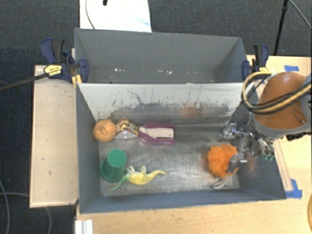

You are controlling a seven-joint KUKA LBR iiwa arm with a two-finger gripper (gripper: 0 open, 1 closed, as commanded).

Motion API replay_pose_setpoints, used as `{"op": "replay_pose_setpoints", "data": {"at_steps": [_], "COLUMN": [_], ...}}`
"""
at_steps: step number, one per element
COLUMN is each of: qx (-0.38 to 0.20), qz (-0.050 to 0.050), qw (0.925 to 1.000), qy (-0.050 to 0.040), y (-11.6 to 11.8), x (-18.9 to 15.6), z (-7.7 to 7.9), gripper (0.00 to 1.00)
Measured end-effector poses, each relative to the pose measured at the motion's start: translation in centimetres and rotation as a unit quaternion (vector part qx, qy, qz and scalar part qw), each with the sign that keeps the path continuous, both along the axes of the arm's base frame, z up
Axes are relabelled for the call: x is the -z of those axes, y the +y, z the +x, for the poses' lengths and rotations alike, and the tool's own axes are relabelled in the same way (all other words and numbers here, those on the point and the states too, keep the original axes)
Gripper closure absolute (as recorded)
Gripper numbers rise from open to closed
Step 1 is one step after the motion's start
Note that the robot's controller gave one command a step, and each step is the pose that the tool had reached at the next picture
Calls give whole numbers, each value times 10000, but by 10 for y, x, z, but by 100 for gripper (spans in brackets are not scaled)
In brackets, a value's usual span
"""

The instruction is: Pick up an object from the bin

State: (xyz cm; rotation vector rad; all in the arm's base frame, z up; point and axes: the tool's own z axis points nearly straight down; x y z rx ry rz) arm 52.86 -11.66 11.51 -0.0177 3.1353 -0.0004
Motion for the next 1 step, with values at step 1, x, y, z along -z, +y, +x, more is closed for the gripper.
{"op": "replay_pose_setpoints", "data": {"at_steps": [1], "qx": [-2391], "qz": [-21], "qw": [9710], "qy": [1], "y": [-3], "x": [30], "z": [-15], "gripper": [100]}}
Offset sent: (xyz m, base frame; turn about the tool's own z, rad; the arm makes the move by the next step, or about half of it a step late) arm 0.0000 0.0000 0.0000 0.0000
